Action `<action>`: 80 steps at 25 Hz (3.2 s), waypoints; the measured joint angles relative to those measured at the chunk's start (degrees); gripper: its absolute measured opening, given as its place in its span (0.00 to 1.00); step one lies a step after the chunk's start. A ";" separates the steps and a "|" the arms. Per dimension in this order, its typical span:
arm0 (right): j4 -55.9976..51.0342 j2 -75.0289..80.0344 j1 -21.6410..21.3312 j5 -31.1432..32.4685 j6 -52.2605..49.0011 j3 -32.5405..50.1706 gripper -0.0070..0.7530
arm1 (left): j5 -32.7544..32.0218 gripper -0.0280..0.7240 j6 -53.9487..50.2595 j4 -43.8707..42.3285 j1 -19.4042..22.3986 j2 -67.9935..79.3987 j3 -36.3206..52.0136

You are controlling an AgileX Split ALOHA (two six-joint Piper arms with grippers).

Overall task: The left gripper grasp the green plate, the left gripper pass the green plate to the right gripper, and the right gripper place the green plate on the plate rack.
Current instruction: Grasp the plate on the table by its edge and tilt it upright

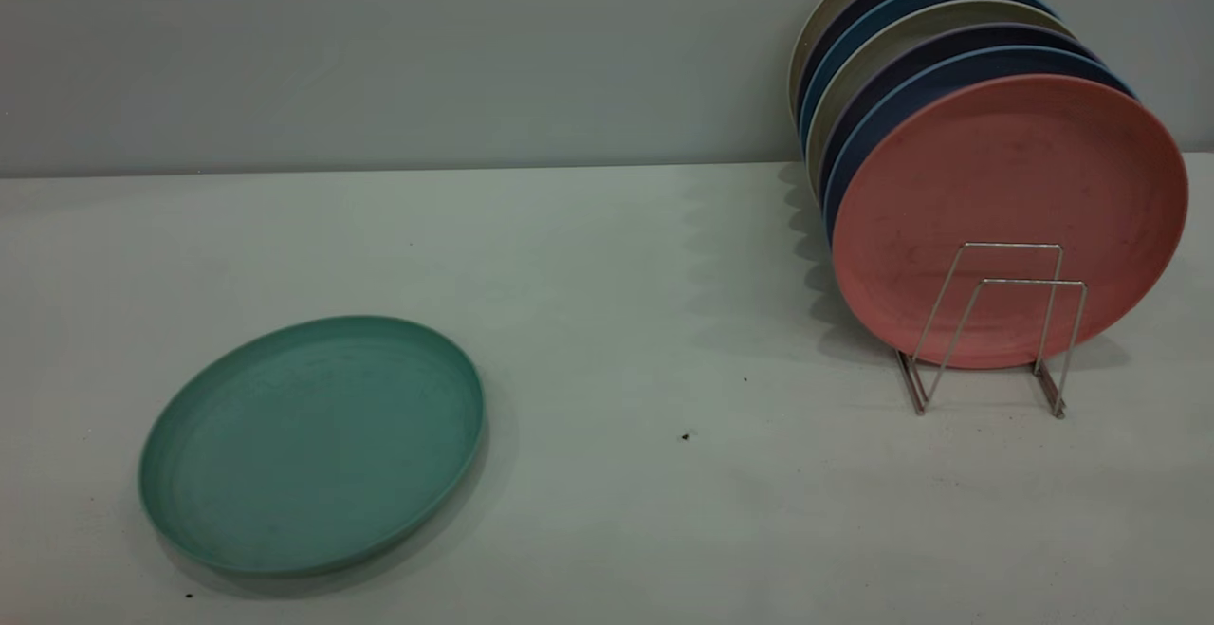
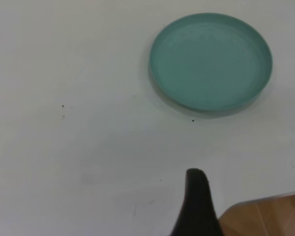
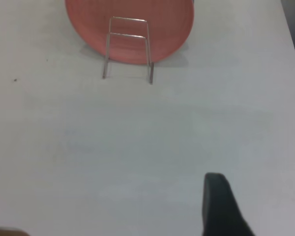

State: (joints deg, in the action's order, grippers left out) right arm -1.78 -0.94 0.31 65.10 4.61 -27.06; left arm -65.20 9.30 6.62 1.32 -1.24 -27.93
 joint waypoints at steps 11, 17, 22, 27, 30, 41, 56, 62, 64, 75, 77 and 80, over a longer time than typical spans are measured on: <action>0.00 0.00 0.00 0.00 0.00 0.00 0.54 | 0.00 0.82 0.00 0.00 0.00 0.00 0.00; 0.00 0.00 0.00 0.00 0.00 0.00 0.54 | 0.00 0.82 0.00 0.00 0.00 0.00 0.00; 0.00 0.00 0.00 0.00 0.00 0.00 0.54 | 0.00 0.82 0.00 0.00 0.00 0.00 0.00; 0.00 0.00 0.00 0.00 0.00 0.00 0.54 | 0.00 0.82 0.00 0.00 0.00 0.00 0.00; 0.00 0.00 0.00 0.00 0.00 0.00 0.54 | 0.00 0.82 0.00 0.00 0.00 0.00 0.00; -0.24 0.00 0.00 0.00 0.00 0.00 0.54 | 0.00 0.82 -0.71 2.57 0.00 0.00 0.00; -2.69 35.93 0.00 -14.24 2.90 -13.71 0.66 | 16.60 0.82 5.15 8.98 0.00 46.11 -14.87; -10.75 51.47 0.00 -23.71 12.48 -15.18 0.68 | 21.51 0.82 7.64 12.48 0.00 63.62 -21.00; -16.17 56.09 0.76 -26.29 17.18 -15.18 0.68 | 23.42 0.82 7.71 13.42 0.00 67.98 -22.31; -46.47 80.95 19.35 -39.33 41.38 -17.43 0.68 | 29.44 0.82 7.71 14.45 1.29 91.97 -25.68; -50.99 85.30 21.33 -39.25 45.22 -18.93 0.68 | 30.39 0.82 7.78 14.47 2.54 96.79 -26.02; -57.74 90.75 21.97 -37.92 49.90 -21.08 0.68 | 31.18 0.82 8.61 14.52 4.56 103.97 -27.69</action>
State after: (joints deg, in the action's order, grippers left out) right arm -59.52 89.81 22.29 27.18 54.51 -48.14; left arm -34.02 17.90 21.13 5.88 102.73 -55.63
